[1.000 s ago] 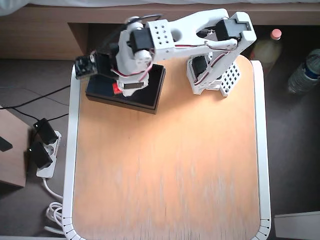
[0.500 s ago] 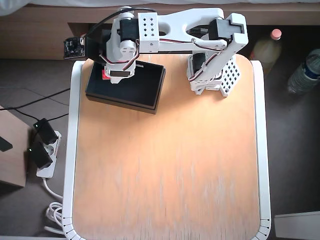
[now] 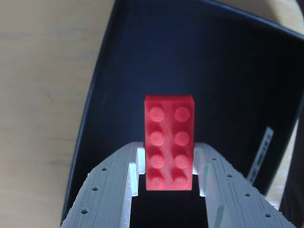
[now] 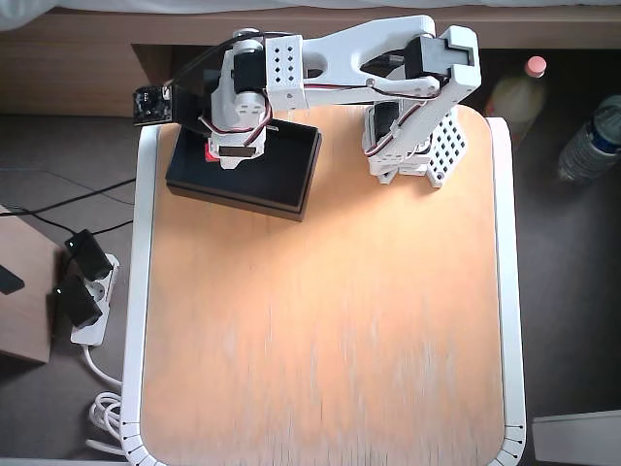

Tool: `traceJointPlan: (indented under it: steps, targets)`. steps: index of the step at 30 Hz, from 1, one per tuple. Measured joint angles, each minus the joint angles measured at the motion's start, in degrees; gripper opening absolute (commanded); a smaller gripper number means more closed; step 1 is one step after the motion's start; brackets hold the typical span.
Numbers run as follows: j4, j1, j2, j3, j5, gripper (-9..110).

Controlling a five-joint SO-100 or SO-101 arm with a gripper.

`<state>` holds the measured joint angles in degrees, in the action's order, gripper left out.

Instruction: Grasp a lego block and put it in the bin.

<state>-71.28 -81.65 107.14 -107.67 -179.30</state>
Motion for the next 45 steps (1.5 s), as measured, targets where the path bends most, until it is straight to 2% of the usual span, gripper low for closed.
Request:
traceJointPlan:
  steps: [8, 15, 20, 33, 41, 45]
  targets:
    - [0.53, -0.53, 0.0, -3.25, -1.23, 1]
    - [0.53, -0.53, 0.0, -3.52, -1.49, 12]
    - [0.53, -0.53, 1.85, -3.52, -1.49, 14]
    - [0.53, 0.35, 10.9, -3.52, 0.7, 13]
    - [0.53, 7.56, 20.48, -3.6, 4.04, 1]
    - [0.53, 13.18, 24.43, -3.6, 4.83, 0]
